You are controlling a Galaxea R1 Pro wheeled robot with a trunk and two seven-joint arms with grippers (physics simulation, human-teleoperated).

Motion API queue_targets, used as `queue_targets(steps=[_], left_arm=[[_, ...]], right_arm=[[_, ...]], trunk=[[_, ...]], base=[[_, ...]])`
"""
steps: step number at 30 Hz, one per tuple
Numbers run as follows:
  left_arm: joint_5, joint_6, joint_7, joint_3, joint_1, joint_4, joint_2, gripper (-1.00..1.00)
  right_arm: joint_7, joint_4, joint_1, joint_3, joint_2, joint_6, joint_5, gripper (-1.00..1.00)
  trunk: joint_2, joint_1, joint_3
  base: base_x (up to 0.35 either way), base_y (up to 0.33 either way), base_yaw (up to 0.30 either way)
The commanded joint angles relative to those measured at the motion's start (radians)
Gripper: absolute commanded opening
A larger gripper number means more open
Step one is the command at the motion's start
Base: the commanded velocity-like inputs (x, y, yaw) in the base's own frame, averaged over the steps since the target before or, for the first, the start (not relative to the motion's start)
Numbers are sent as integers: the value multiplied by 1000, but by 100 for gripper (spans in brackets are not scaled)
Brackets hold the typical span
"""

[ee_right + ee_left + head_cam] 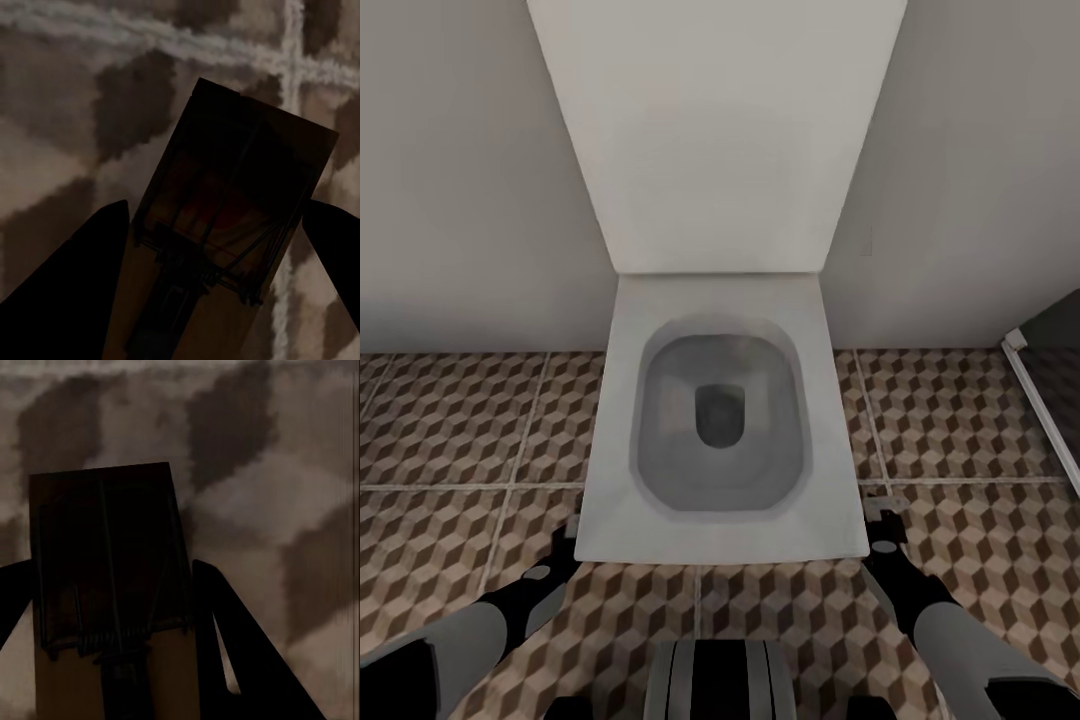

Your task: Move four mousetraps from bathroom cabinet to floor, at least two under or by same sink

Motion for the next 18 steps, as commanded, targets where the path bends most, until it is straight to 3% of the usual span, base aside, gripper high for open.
queue_targets(steps=[1,9,18], left_arm=[[8,-3,-3,-7,0,-1,-1,-100],[7,-5,-7,-8,0,-1,-4,-100],[6,-6,0,-7,0,-2,-5,-100]], right_arm=[[-6,1,0,3,0,0,6,-100],[-6,1,0,3,0,0,7,-100],[-6,1,0,4,1,0,8,-100]], trunk=[[0,0,0],[0,0,0],[0,0,0]], base=[[120,0,0],[218,0,0],[35,0,0]])
